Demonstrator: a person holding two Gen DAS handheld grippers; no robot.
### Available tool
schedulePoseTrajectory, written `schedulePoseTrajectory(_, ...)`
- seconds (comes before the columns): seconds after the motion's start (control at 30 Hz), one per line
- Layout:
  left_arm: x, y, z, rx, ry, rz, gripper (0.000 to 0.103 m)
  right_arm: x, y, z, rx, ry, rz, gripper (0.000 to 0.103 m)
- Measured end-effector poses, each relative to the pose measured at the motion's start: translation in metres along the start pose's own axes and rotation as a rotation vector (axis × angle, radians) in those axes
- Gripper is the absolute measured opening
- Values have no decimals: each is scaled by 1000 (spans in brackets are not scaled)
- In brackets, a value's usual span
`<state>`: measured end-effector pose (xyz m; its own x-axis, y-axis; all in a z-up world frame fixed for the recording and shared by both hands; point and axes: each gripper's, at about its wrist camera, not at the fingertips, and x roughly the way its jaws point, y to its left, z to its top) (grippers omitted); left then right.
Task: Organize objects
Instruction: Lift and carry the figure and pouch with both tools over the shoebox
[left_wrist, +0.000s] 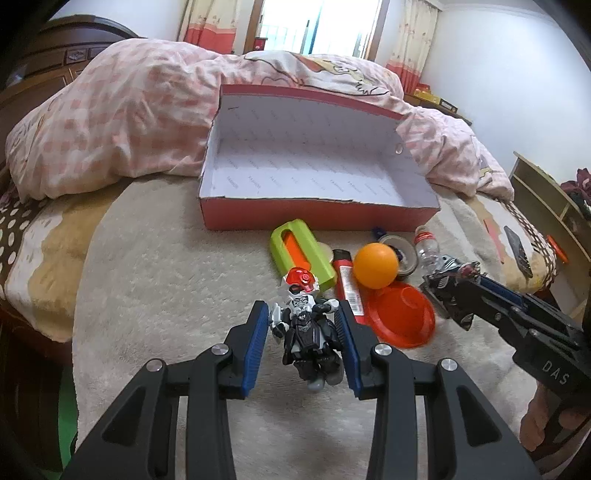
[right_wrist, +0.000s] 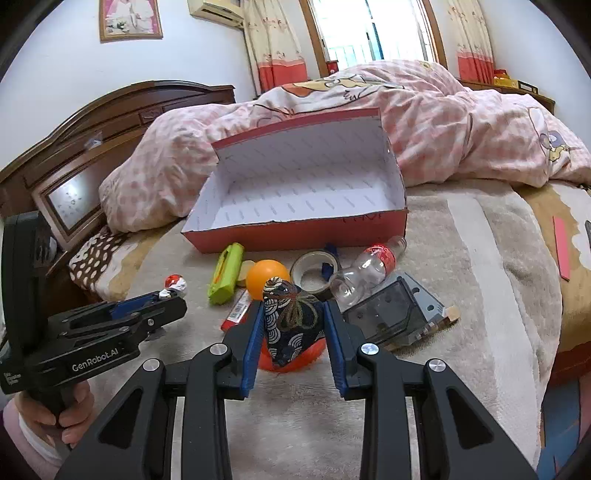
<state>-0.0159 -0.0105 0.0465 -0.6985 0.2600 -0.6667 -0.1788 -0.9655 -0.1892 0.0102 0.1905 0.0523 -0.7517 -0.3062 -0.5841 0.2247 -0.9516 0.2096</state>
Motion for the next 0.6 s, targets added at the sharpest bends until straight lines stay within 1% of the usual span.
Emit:
schedulePoseTrajectory(0.33,-4,-8,21,20,-8,-31,37,-6,2,12,-5,-8,44,33)
schedulePoseTrajectory(0.6,8,-13,43,37,2,-34,37,5,-3,26,-12,8,60,33)
